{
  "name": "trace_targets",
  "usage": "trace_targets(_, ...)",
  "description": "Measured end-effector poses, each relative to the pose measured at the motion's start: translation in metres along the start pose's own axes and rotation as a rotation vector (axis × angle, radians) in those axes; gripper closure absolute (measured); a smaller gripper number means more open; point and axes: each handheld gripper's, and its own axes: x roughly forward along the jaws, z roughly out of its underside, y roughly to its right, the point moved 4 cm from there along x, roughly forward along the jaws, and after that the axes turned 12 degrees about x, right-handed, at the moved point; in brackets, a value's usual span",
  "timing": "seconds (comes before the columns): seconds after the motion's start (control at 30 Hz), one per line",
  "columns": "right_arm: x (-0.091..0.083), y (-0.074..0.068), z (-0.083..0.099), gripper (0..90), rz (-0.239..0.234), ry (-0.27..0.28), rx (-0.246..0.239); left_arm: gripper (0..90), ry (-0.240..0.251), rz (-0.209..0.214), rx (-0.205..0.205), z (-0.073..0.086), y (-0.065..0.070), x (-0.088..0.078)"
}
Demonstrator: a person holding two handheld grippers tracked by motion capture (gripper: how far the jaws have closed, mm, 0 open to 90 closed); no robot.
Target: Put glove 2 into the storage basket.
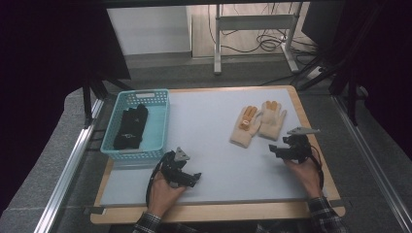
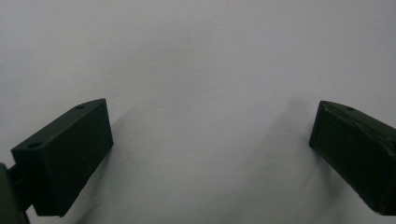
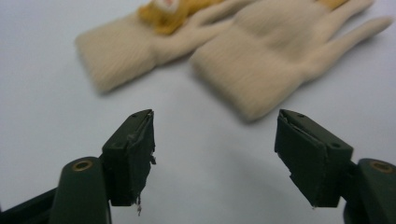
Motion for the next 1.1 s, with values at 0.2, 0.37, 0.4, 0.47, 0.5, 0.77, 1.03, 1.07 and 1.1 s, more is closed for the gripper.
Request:
trace_targets(0.2,0.012,0.023,-0.032,31.1,0.027,0.003,0.022,0.0,0.001,0.0,-0.001,0.0,0.0,0.0)
trace_targets(0.37,0.029,0.032,-0.051,31.2,0.05,-0.003,-0.007,0.0,-0.001,0.001,0.001,0.0,0.0,0.0)
trace_targets(0.4,0.033,0.033,-0.054,31.3,0.055,-0.004,-0.016,0.0,-0.001,0.001,0.001,0.0,0.0,0.0)
trace_targets(0.47,0.039,0.036,-0.059,31.3,0.064,0.0,-0.03,0.0,-0.001,0.001,0.001,0.0,0.0,0.0)
trace_targets(0.5,0.042,0.037,-0.062,31.3,0.062,0.0,-0.026,0.0,0.0,0.001,0.001,0.0,0.0,0.0)
trace_targets(0.77,0.068,0.045,-0.074,31.9,0.081,-0.022,-0.039,0.0,-0.001,0.001,0.001,0.0,0.0,0.0)
trace_targets(1.03,0.09,0.049,-0.075,23.9,0.076,-0.028,-0.053,0.0,0.0,0.001,0.001,0.0,0.0,0.0)
trace_targets(1.07,0.092,0.049,-0.074,23.7,0.074,-0.033,-0.061,0.0,0.0,0.001,0.001,0.0,0.0,0.0)
trace_targets(1.1,0.095,0.048,-0.073,23.8,0.074,-0.041,-0.075,0.0,0.0,0.001,0.001,0.0,0.0,0.0)
